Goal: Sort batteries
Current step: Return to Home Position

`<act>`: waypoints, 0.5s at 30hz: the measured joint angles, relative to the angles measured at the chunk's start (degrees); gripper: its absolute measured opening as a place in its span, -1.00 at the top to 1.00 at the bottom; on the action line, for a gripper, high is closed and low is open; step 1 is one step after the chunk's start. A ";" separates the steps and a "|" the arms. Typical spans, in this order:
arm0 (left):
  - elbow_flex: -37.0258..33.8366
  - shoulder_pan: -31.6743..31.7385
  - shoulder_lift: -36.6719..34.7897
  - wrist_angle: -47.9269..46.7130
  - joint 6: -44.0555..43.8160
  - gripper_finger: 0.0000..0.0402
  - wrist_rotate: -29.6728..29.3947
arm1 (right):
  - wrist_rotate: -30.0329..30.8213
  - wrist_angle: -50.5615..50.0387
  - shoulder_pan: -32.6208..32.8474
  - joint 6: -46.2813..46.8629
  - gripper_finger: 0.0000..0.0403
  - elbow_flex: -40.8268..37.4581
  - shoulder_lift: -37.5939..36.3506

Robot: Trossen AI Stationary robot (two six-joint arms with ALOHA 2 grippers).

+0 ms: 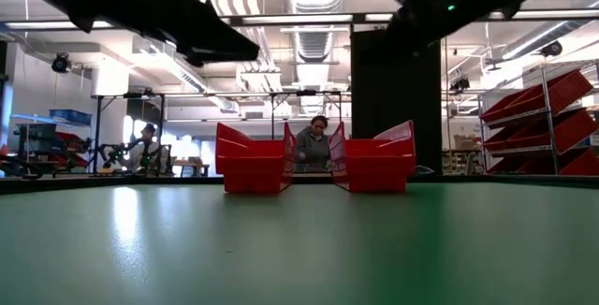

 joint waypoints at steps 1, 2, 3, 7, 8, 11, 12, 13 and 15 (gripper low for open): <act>-0.23 -0.01 -0.82 -0.08 0.56 0.16 -0.72 | 0.00 -3.16 -0.10 -1.18 0.54 0.37 -1.86; -0.53 0.00 -1.89 0.17 1.25 0.18 -1.84 | -0.08 -6.24 -0.07 -2.13 0.56 0.18 -4.41; -1.37 0.01 -3.58 0.20 2.00 0.19 -3.11 | -0.16 -7.93 0.04 -2.56 0.59 -0.51 -6.71; -7.30 0.70 -12.78 -0.16 2.89 0.23 -4.42 | -2.66 -5.39 0.01 -3.80 0.68 -5.69 -15.73; -9.06 0.90 -15.66 -0.36 2.48 0.23 -3.84 | -2.89 -3.79 0.01 -4.10 0.70 -7.29 -17.56; -13.63 1.11 -23.68 -0.24 0.97 0.23 -2.00 | -3.15 -0.24 -0.23 -3.57 0.76 -13.27 -23.27; -15.28 1.11 -26.67 -0.98 0.56 0.23 -1.91 | -3.11 2.54 -0.25 -2.47 0.78 -14.93 -24.65; -16.42 1.08 -29.19 -0.70 0.19 0.23 -1.71 | -3.09 4.91 -0.29 -1.61 0.80 -16.82 -26.11; -18.51 1.08 -34.82 -1.14 -0.17 0.23 -1.54 | -3.15 7.22 -0.26 -0.03 0.83 -20.90 -28.87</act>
